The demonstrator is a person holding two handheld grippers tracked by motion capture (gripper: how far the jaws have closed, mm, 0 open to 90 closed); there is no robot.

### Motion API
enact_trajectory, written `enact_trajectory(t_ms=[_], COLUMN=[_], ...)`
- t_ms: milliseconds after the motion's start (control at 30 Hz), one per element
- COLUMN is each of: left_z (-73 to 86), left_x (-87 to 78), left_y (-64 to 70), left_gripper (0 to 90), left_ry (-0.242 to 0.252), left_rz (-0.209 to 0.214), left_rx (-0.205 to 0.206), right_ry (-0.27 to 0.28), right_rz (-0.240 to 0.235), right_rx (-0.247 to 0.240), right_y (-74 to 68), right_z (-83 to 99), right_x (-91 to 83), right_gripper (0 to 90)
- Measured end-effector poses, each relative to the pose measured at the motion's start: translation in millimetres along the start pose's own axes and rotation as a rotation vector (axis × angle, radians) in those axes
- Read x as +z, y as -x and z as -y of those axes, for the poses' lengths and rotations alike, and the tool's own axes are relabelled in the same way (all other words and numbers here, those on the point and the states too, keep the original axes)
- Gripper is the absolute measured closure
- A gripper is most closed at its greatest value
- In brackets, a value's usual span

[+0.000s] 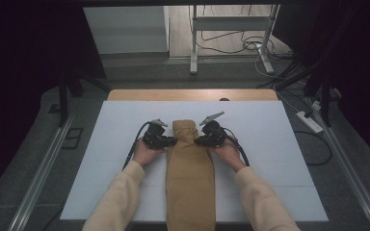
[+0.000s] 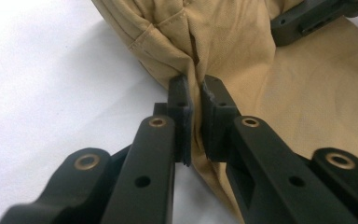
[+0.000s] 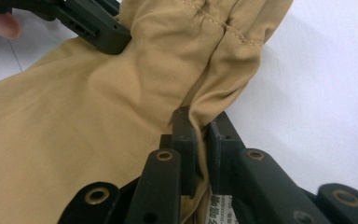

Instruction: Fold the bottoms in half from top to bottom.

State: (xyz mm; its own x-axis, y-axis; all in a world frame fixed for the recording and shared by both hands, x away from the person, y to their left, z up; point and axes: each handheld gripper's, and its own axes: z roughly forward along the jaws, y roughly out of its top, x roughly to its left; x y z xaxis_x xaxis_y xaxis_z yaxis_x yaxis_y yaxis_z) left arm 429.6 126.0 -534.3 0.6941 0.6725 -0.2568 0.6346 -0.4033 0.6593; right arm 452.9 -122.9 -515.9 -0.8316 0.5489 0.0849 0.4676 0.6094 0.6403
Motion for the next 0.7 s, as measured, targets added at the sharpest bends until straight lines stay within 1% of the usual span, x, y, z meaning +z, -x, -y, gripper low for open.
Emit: enact_trajectory(t_ms=[133,367,567,700], left_z=[-1.5,-7.8,-18.2,-25.0], left_x=[-1.6,-8.7,-17.4,-23.2], left_y=[2.3,6.1,8.6,10.2], left_gripper=[83.8,84.1,84.4,84.5], left_ry=[0.004,0.031,0.053,0.073], left_rz=[-0.007,-0.014,-0.025,-0.024], left_rx=[0.012,0.03,0.059,0.066], right_ry=[0.008,0.029,0.065,0.096], right_rz=[0.001,0.007,0.026,0.037], right_rx=[-0.01,-0.021,-0.027,-0.028], right_y=[-0.9,-0.6,-0.2,0.9], right_z=[-1.0,-2.9,-6.7,-10.4], right_x=[-4.2,-13.9,-23.3,-31.4], right_gripper=[83.1,83.1,83.2,83.3])
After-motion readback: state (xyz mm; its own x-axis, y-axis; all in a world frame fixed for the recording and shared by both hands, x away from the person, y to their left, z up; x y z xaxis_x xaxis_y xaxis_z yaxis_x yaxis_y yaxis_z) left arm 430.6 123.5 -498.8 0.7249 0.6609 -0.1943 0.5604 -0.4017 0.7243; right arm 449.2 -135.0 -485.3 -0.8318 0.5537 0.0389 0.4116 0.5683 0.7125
